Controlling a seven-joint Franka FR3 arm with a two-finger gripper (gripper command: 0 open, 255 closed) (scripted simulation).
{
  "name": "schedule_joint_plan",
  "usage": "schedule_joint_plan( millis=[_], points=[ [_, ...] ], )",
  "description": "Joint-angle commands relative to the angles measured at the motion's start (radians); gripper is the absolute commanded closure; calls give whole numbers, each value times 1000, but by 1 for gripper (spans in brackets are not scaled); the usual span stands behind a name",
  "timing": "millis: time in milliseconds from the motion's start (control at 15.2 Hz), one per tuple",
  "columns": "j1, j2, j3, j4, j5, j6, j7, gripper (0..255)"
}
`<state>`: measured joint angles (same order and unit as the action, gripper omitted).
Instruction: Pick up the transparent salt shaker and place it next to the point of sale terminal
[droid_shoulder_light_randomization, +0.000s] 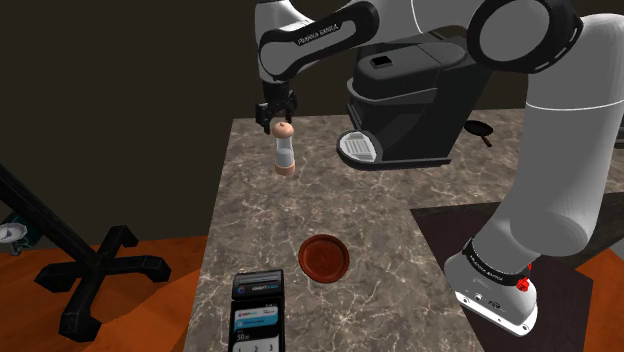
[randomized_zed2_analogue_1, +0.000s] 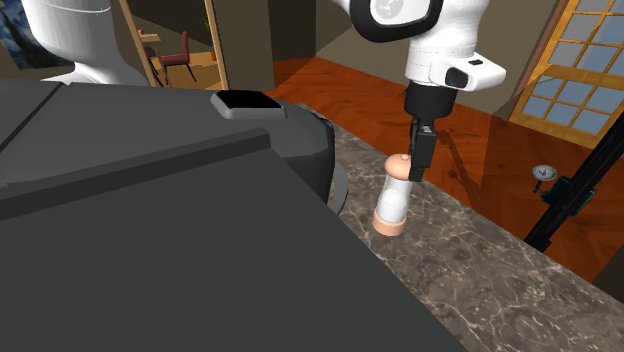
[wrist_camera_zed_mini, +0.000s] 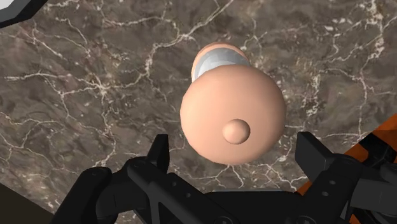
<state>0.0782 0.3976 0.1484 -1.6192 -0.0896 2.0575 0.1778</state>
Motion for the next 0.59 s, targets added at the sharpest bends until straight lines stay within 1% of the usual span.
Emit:
schedule_joint_plan(
  millis=[0, 462, 528],
  points=[
    [0, 4, 0, -10, -1, 14, 1, 0],
    [0, 4, 0, -10, -1, 14, 1, 0],
    [0, 4, 0, -10, -1, 14, 1, 255]
  ],
)
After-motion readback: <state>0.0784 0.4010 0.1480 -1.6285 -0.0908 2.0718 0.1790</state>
